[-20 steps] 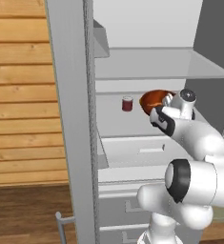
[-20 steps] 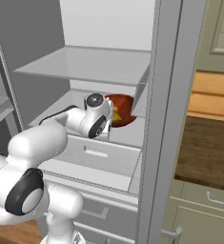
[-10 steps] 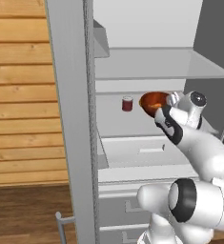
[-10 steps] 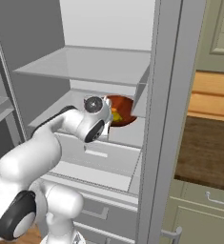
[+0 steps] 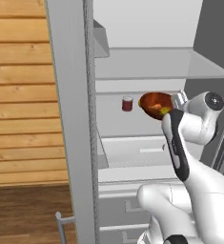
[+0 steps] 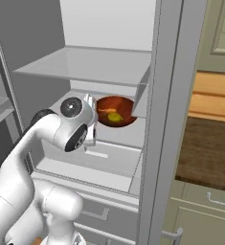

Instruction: Pick the chicken drumstick and lemon from their plates and place them in the bowl. Then put the bowl in the fridge.

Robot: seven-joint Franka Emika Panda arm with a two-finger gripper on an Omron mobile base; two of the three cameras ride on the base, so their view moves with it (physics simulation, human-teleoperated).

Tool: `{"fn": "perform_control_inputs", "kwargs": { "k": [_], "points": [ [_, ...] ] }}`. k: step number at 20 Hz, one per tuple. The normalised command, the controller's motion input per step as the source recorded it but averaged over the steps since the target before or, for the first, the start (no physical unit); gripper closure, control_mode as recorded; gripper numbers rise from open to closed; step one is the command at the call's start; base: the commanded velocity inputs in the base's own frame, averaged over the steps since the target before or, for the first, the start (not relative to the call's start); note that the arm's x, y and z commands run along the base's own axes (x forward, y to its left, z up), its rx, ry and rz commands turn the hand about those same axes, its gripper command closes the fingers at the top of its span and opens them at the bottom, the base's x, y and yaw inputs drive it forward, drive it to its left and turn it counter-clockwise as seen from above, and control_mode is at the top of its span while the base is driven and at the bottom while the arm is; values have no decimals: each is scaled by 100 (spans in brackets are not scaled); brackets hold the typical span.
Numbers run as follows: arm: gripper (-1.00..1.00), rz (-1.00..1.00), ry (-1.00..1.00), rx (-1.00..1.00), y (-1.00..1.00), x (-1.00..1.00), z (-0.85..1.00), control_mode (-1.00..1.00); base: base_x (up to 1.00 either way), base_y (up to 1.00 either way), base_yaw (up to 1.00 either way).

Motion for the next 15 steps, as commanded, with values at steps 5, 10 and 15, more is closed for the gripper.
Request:
{"fn": "perform_control_inputs", "kwargs": {
  "k": [5,10,15],
  "points": [
    [-100,16,6,-26,36,-100,38,-100,0,0,0],
    [-100,34,0,-35,11,-100,9,-100,0,0,0],
    [-100,49,3,-40,19,-100,4,-100,0,0,0]
  ]
}}
